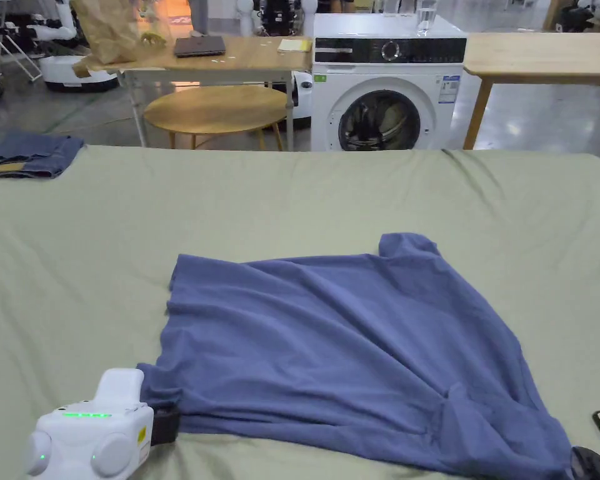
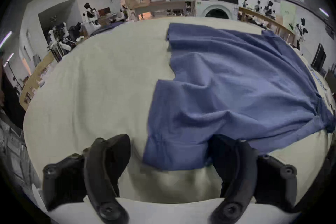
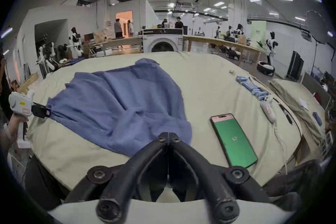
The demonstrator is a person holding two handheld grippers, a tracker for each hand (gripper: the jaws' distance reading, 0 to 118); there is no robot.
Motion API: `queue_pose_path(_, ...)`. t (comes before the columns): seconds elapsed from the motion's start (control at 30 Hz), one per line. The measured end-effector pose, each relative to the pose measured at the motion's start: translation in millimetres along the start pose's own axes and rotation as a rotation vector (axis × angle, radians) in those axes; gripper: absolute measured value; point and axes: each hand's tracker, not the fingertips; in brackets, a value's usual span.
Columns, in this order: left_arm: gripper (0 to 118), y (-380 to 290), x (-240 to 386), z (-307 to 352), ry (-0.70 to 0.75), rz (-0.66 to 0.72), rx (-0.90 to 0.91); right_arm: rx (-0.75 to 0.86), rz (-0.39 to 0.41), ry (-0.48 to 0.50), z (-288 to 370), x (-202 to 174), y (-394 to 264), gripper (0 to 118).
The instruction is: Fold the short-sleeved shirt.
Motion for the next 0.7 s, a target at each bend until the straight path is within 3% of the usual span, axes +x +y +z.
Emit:
queue_pose_path(0.03, 88, 0, 3, 5, -0.005, -0.01, 0.016, -0.008, 0.006, -0.015, -1, 4, -1, 0)
queue_pose_path(0.07, 77, 1, 5, 10, -0.04, -0.039, 0.018, -0.02, 0.014, -0.031, -3, 8, -2, 0)
queue_pose_path(0.1, 63, 1, 8, 15, -0.039, -0.044, 0.034, -0.034, 0.014, -0.038, -5, 12, -4, 0)
queue_pose_path(0.13, 41, 1, 11, 18, -0.034, -0.061, 0.047, -0.062, 0.01, -0.028, -8, 16, -6, 1)
queue_pose_path(0.17, 26, 2, 18, 28, -0.017, -0.077, 0.049, -0.084, 0.0, -0.014, -12, 19, -7, 16)
queue_pose_path(0.2, 8, 3, 17, 29, -0.029, -0.071, 0.05, -0.107, -0.002, 0.003, -17, 19, -8, 48)
queue_pose_path(0.23, 1, 4, 19, 30, -0.076, -0.036, 0.048, -0.129, 0.002, 0.006, -21, 20, -10, 102)
queue_pose_path(0.27, 1, 5, 22, 32, -0.037, -0.049, 0.05, -0.14, 0.021, 0.021, -26, 16, -12, 118)
queue_pose_path(0.4, 1, 7, 25, 47, -0.066, -0.029, 0.053, -0.102, 0.085, 0.058, -27, 2, -16, 118)
queue_pose_path(0.47, 1, 8, 21, 54, -0.051, -0.012, 0.065, -0.145, 0.1, 0.119, -32, -3, -18, 109)
queue_pose_path(0.5, 1, 8, 20, 58, -0.056, -0.006, 0.07, -0.165, 0.104, 0.116, -33, -5, -21, 90)
queue_pose_path(0.53, 1, 8, 20, 61, -0.058, 0.001, 0.067, -0.189, 0.114, 0.108, -37, -7, -24, 45)
queue_pose_path(0.57, 1, 9, 17, 63, -0.062, 0.001, 0.069, -0.216, 0.131, 0.068, -42, -8, -27, 8)
queue_pose_path(0.7, 1, 7, 19, 75, -0.042, -0.033, 0.081, -0.153, -0.001, 0.122, -37, 0, -22, 5)
